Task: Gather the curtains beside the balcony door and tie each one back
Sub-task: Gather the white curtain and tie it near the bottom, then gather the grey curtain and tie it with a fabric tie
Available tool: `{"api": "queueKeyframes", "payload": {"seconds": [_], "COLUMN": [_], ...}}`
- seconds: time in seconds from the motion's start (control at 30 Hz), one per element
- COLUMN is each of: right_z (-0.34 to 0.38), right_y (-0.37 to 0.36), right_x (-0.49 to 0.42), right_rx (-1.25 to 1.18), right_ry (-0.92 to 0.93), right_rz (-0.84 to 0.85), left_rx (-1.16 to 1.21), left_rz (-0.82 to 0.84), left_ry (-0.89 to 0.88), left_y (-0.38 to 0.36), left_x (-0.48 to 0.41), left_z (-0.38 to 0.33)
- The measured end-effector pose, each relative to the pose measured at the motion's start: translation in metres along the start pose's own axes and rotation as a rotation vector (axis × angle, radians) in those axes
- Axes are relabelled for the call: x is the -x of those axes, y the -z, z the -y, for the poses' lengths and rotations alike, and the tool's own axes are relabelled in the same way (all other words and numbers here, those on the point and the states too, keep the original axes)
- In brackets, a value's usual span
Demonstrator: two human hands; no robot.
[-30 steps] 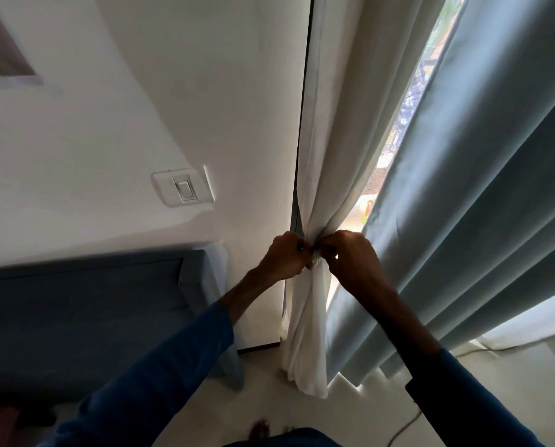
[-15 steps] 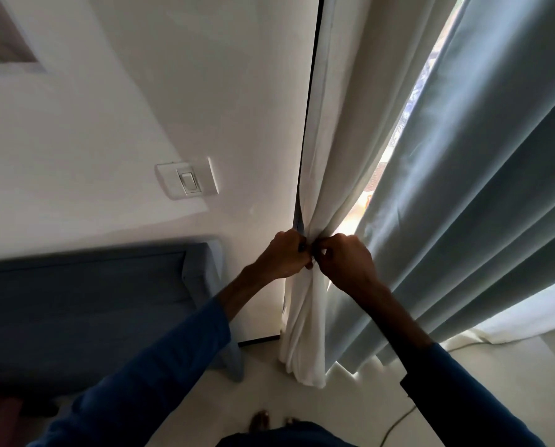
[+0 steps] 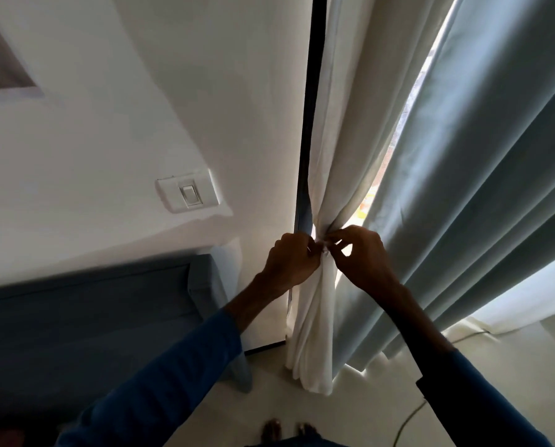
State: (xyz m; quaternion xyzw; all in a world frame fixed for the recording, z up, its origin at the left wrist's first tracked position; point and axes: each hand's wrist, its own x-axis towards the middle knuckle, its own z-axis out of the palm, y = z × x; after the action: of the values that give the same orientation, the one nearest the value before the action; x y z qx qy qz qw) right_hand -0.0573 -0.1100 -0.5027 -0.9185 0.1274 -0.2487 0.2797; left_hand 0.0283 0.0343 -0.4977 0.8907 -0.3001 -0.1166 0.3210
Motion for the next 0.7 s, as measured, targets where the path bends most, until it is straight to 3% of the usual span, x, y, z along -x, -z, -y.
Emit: {"api": "queueKeyframes", "payload": {"seconds": [0.13,0.43,0.6,0.7], "right_z": [0.004,0.038,0.065,0.083], "right_y": [0.024,0.155,0.245,0.305], "right_x": [-0.004,-0.062,-0.102,-0.127], "right_rx": [-0.015,0.044,0.125,0.181], "right_ry": [0.004,0.143,0.285,0.417], "right_rz": [-0.113,-0.494,-0.629,-0.794], "left_rx": [0.056,0.268,0.310,0.337], "left_rz": [-0.025,-0.275,-0.435,-0.560], "left_ry": [-0.212,-0.620,-0.847,-0.957], "left_y": [0.004,0.053,0.107,0.135], "left_x": [-0.007,-0.046,-0.066,-0.074], "left_z": [-0.027,-0.148,-0.241,-0.299]}}
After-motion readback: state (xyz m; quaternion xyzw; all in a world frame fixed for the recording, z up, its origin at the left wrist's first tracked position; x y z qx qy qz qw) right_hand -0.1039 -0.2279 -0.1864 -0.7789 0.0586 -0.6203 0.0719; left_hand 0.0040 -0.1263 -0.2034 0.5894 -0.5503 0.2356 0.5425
